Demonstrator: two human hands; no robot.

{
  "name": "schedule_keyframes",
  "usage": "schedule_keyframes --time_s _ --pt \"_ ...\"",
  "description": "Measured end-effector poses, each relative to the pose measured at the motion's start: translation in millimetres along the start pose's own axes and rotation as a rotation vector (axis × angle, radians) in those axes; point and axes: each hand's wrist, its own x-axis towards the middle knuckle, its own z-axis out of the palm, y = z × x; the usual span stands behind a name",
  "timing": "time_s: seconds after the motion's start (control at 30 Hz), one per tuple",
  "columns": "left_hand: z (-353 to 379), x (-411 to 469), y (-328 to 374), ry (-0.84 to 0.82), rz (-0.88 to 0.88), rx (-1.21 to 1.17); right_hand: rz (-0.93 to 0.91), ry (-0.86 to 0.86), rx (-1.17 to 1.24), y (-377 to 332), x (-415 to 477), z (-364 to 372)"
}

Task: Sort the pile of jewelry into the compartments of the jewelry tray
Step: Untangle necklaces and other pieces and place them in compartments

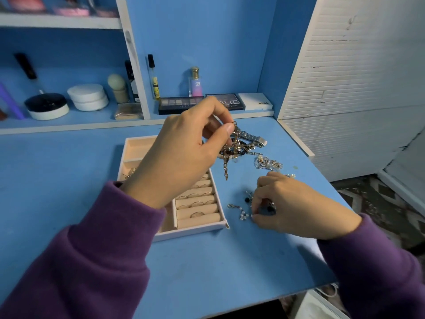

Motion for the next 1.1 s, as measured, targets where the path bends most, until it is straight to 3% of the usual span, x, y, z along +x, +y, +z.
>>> schedule_keyframes --time_s 0.27,0.57,0.77,1.1 --pt "-23.3 -11.3 -5.2 0.065 -0.03 -0.025 0.087 0.133 0.437 -7.1 6.4 -35.7" --pt "-71.4 -19.8 -29.8 0.17 -0.093 -0.11 -0.094 0.423 0.953 -44.8 43.1 -74.3" --pt "-90.4 -30.6 -47.9 0.195 -0.134 -0.054 -0.122 0.399 0.968 -79.8 69.7 -66.7" --pt "-82.7 -52.0 -81.4 0.158 -0.272 -0.016 0.006 0.303 0.871 -106.2 100.7 -15.0"
